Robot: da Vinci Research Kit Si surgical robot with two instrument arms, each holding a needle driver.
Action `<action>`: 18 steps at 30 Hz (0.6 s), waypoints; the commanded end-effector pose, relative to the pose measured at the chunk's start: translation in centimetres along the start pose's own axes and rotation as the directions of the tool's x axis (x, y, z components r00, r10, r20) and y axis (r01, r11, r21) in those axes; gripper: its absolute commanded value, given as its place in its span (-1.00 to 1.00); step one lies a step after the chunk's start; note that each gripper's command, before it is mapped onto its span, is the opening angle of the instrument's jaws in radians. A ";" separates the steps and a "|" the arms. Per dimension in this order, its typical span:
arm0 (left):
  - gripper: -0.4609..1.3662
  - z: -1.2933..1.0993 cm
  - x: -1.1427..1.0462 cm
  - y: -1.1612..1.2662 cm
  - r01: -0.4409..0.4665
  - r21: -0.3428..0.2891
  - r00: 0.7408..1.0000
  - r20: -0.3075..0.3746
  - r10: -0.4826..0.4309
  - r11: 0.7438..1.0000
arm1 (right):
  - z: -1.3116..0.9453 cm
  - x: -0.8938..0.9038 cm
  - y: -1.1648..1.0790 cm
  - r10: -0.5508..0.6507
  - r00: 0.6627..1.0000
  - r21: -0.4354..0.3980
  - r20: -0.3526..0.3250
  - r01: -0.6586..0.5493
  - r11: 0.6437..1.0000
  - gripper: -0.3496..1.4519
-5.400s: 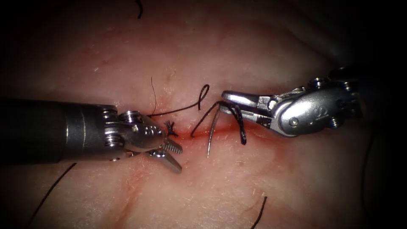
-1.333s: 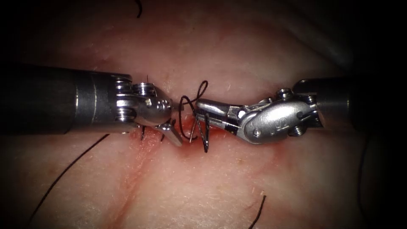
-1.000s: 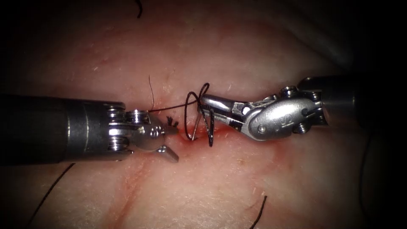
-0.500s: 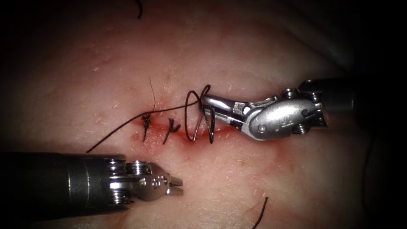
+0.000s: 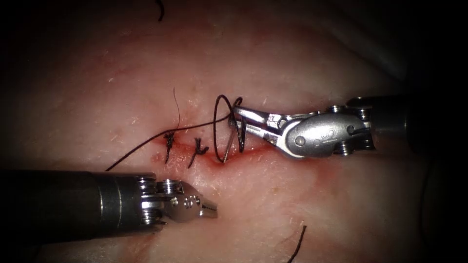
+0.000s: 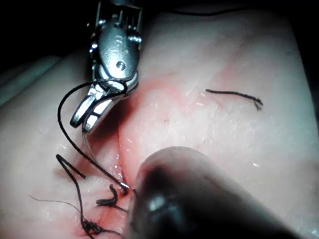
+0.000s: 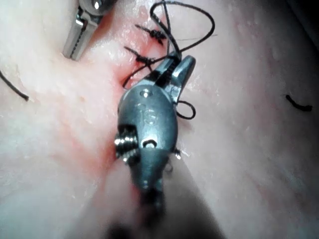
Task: Wound Closure
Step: Throw the needle through the skin below the cut
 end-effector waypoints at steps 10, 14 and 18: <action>-0.74 0.08 -0.05 0.06 0.001 -0.018 1.000 -0.002 -0.001 1.000 | 0.05 -0.03 0.03 0.110 0.992 0.016 0.059 -0.111 0.994 -1.00; -0.74 0.05 -0.07 0.10 -0.001 -0.019 1.000 -0.002 0.001 1.000 | 0.06 -0.08 0.09 -0.009 0.996 0.033 0.087 0.007 0.999 -1.00; -0.74 0.02 -0.10 0.18 -0.003 -0.022 1.000 -0.002 0.003 1.000 | 0.05 -0.11 0.12 -0.096 0.991 0.013 0.097 0.095 0.995 -1.00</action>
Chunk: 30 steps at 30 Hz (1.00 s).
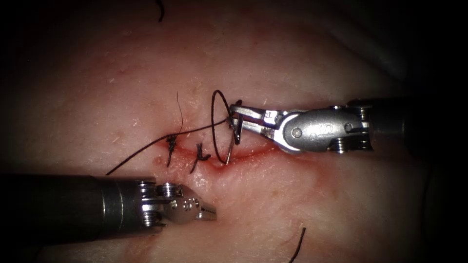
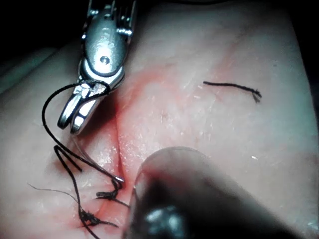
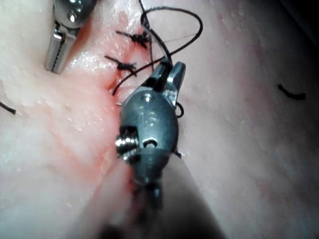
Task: Wound Closure
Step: Throw the needle through the skin below the cut
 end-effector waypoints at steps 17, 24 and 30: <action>-0.74 -0.18 0.15 0.16 0.006 -0.017 1.000 -0.010 -0.006 1.000 | 0.01 -0.01 -0.09 -0.041 0.999 0.014 -0.025 0.041 0.999 -1.00; -0.75 -0.15 0.15 0.07 0.006 -0.015 1.000 -0.019 -0.007 1.000 | 0.02 -0.01 -0.09 0.083 0.997 0.030 -0.007 -0.083 0.996 -1.00; -0.78 -0.08 0.19 -0.03 0.012 -0.004 0.999 -0.039 -0.012 1.000 | 0.06 -0.01 -0.06 0.161 0.987 0.026 -0.006 -0.161 0.987 -1.00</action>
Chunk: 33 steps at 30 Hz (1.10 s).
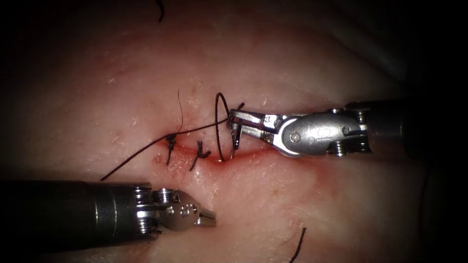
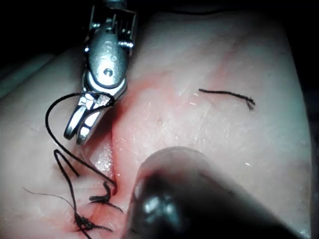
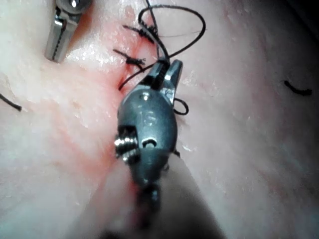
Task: Wound Closure
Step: Throw the needle through the skin below the cut
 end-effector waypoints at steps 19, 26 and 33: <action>-0.79 0.10 -0.12 -0.14 0.008 0.013 0.999 -0.039 -0.007 1.000 | 0.06 0.04 -0.02 0.216 0.975 -0.122 0.047 -0.209 0.970 -1.00; -0.80 0.09 -0.12 -0.13 0.009 0.015 0.999 -0.048 -0.008 1.000 | 0.06 0.05 -0.02 0.264 0.964 -0.104 0.027 -0.260 0.960 -1.00; -0.81 0.06 -0.17 -0.13 0.004 0.011 0.999 -0.048 -0.004 1.000 | 0.08 0.01 0.07 0.289 0.957 -0.005 -0.016 -0.289 0.957 -1.00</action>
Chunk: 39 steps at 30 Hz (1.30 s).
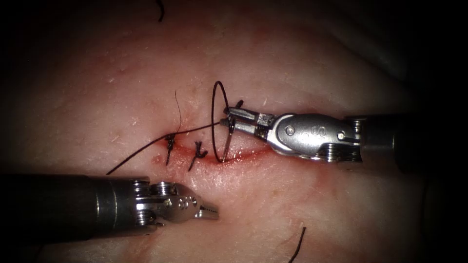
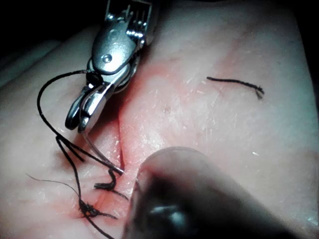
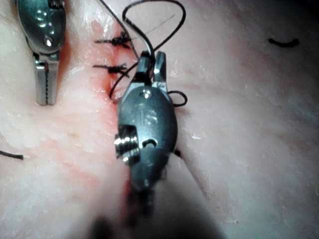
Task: Wound Closure
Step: Throw the needle through the skin below the cut
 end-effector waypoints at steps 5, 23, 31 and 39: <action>-0.83 -0.01 -0.02 0.00 -0.003 -0.005 1.000 0.000 0.003 1.000 | 0.02 -0.04 0.09 -0.009 1.000 0.078 0.008 0.008 0.997 -1.00; -0.85 0.09 -0.02 -0.01 -0.003 -0.001 1.000 -0.001 0.003 1.000 | 0.07 -0.02 0.25 0.164 0.984 0.095 0.074 -0.170 0.981 -1.00; -0.85 0.08 -0.04 -0.01 0.001 -0.002 1.000 -0.001 -0.001 1.000 | 0.23 0.00 0.28 0.256 0.960 0.111 0.110 -0.268 0.957 -1.00; -0.87 0.07 -0.08 -0.04 -0.003 -0.003 1.000 -0.003 0.003 1.000 | 0.37 0.03 0.26 0.366 0.922 0.148 0.123 -0.382 0.912 -1.00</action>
